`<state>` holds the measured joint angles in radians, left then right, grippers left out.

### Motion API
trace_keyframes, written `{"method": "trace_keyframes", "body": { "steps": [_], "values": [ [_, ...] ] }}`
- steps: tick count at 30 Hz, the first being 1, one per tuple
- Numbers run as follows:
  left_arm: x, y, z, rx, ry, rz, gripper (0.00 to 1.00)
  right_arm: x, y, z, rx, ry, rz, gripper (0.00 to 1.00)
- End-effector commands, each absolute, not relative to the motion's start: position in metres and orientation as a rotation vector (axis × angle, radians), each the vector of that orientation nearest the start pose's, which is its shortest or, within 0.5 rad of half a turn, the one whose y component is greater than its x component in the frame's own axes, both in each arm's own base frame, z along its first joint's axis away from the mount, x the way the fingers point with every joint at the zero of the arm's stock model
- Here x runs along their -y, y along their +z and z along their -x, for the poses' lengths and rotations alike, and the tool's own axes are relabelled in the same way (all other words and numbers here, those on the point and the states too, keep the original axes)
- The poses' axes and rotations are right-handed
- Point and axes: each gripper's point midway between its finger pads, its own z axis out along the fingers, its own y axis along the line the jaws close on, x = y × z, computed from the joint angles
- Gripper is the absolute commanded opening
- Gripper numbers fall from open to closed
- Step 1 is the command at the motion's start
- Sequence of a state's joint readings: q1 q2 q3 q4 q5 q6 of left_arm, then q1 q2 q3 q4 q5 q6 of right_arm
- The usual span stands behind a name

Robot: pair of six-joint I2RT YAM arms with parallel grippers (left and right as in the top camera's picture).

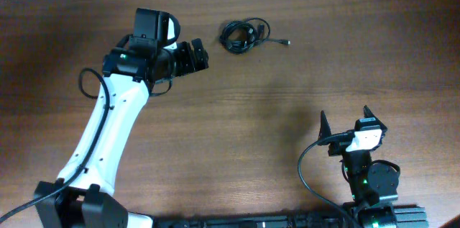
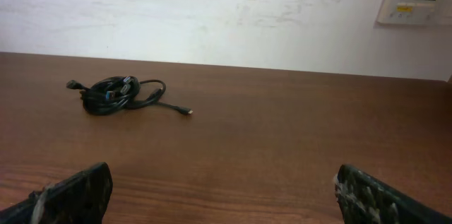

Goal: Untangle cables
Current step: 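Lower the left gripper and grasp the black cable bundle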

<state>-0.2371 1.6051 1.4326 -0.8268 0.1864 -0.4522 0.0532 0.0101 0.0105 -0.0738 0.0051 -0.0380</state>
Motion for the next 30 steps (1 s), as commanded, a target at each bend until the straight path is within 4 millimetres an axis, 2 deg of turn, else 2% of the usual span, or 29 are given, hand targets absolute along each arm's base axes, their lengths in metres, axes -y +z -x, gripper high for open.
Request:
{"method": "trace_keyframes", "body": {
  "steps": [1, 4, 5, 7, 8, 11, 14, 15, 16, 17, 18, 19, 21, 22, 24, 25, 27, 29, 30],
  "values": [
    [0.149, 0.175, -0.403, -2.637, -0.526, 0.237, 0.99, -0.014, 0.156, -0.246, -1.647, 0.007, 0.082, 0.99],
    [0.161, 0.159, -0.422, -2.609, -0.489, 0.206, 0.93, -0.014, 0.156, -0.246, -1.647, 0.007, 0.082, 0.99],
    [0.165, 0.155, -0.430, -2.592, -0.479, 0.200, 0.88, -0.014, 0.156, -0.246, -1.647, 0.007, 0.083, 0.99],
    [0.177, 0.144, -0.452, -2.536, -0.480, 0.177, 0.84, -0.014, 0.156, -0.246, -1.647, 0.007, 0.082, 0.99],
    [0.179, 0.135, -0.468, -2.493, -0.431, 0.181, 0.77, -0.014, 0.156, -0.246, -1.647, 0.007, 0.083, 0.99],
    [0.202, 0.110, -0.507, -2.380, -0.453, 0.155, 0.80, -0.014, 0.156, -0.246, -1.647, 0.007, 0.082, 0.99],
    [0.223, 0.075, -0.527, -2.331, -0.485, 0.126, 0.78, -0.014, 0.156, -0.246, -1.647, 0.007, 0.083, 0.99],
    [0.226, 0.059, -0.532, -2.330, -0.487, 0.123, 0.71, -0.014, 0.156, -0.246, -1.647, 0.007, 0.082, 0.99],
    [0.227, 0.041, -0.533, -2.345, -0.481, 0.124, 0.48, -0.014, 0.156, -0.246, -1.647, 0.007, 0.082, 0.99],
    [0.226, 0.028, -0.531, -2.371, -0.470, 0.125, 0.35, -0.014, 0.156, -0.246, -1.647, 0.007, 0.082, 0.99],
    [0.226, 0.026, -0.529, -2.380, -0.466, 0.125, 0.25, -0.014, 0.156, -0.246, -1.647, 0.007, 0.082, 0.99],
    [0.226, 0.025, -0.528, -2.387, -0.463, 0.125, 0.00, -0.014, 0.156, -0.246, -1.647, 0.007, 0.082, 0.99],
    [0.224, 0.025, -0.524, -2.407, -0.454, 0.127, 0.00, -0.014, 0.156, -0.246, -1.647, 0.007, 0.083, 0.99],
    [0.220, 0.031, -0.518, -2.433, -0.441, 0.127, 0.00, -0.014, 0.156, -0.246, -1.647, 0.007, 0.083, 0.99],
    [0.212, 0.059, -0.505, -2.458, -0.420, 0.125, 0.00, -0.014, 0.156, -0.246, -1.647, 0.007, 0.083, 0.99],
    [0.205, 0.084, -0.496, -2.458, -0.397, 0.134, 0.00, -0.014, 0.156, -0.246, -1.647, 0.007, 0.083, 0.99],
    [0.188, 0.164, -0.458, -2.436, -0.400, 0.136, 0.00, -0.014, 0.156, -0.246, -1.647, 0.007, 0.082, 0.99],
    [0.177, 0.208, -0.426, -2.425, -0.408, 0.132, 0.00, -0.014, 0.156, -0.246, -1.647, 0.007, 0.082, 0.99],
    [0.171, 0.219, -0.411, -2.438, -0.404, 0.132, 0.00, -0.014, 0.156, -0.246, -1.647, 0.007, 0.083, 0.99]
  ]
}}
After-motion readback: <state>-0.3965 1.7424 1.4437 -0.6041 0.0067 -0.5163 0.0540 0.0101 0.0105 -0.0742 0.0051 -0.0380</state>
